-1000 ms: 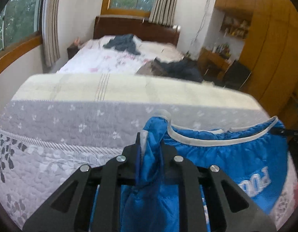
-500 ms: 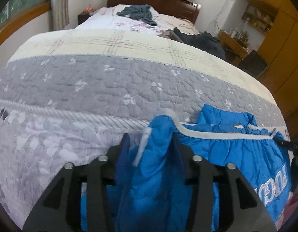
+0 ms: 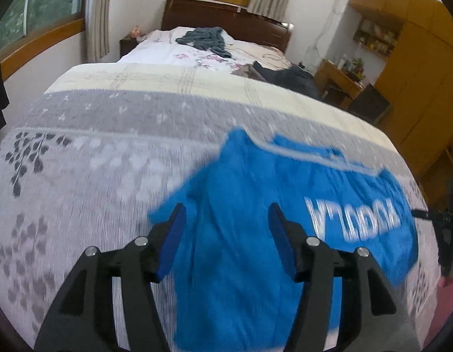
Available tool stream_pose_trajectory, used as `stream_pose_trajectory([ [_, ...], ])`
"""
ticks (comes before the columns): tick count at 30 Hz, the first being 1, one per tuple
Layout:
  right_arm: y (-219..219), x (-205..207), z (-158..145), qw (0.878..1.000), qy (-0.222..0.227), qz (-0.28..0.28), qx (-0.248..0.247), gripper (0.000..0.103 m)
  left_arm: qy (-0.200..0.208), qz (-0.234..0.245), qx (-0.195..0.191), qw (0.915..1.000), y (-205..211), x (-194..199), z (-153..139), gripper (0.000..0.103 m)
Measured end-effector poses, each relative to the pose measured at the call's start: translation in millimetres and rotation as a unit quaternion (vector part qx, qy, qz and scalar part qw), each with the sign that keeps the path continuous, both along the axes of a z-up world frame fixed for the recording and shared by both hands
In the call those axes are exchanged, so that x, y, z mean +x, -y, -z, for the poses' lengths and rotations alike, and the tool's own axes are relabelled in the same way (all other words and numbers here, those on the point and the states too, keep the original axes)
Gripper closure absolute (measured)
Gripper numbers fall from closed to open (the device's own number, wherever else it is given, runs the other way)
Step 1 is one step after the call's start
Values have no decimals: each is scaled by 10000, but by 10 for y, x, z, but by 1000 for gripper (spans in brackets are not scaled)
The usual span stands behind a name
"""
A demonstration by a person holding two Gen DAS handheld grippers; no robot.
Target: Fold large clothes
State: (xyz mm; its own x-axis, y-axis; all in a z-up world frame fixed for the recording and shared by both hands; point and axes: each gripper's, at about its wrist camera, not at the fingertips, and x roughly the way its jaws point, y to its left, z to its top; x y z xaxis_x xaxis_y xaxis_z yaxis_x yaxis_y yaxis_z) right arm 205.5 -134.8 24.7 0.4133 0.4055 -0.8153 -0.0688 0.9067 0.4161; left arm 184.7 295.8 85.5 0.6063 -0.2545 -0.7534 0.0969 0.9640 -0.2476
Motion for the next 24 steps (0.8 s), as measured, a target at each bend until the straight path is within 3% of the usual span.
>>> stream_pose_trajectory([
  [3,44,-248,125,9998,-136,-8,131,51,6,89,61,9999,11,-313,94,46],
  [6,63,-401,172,9997,-93,-24,246,68,-155,23,94,9998,-10,-446,227,48],
  [10,38,-482,179,10000,32,7,89,78,-331,16,138,9994,-34,-452,424,49],
  [24,-5,-394,410,9998,-205,46,-41,78,-532,-48,-203,9984,-145,-402,628,44],
])
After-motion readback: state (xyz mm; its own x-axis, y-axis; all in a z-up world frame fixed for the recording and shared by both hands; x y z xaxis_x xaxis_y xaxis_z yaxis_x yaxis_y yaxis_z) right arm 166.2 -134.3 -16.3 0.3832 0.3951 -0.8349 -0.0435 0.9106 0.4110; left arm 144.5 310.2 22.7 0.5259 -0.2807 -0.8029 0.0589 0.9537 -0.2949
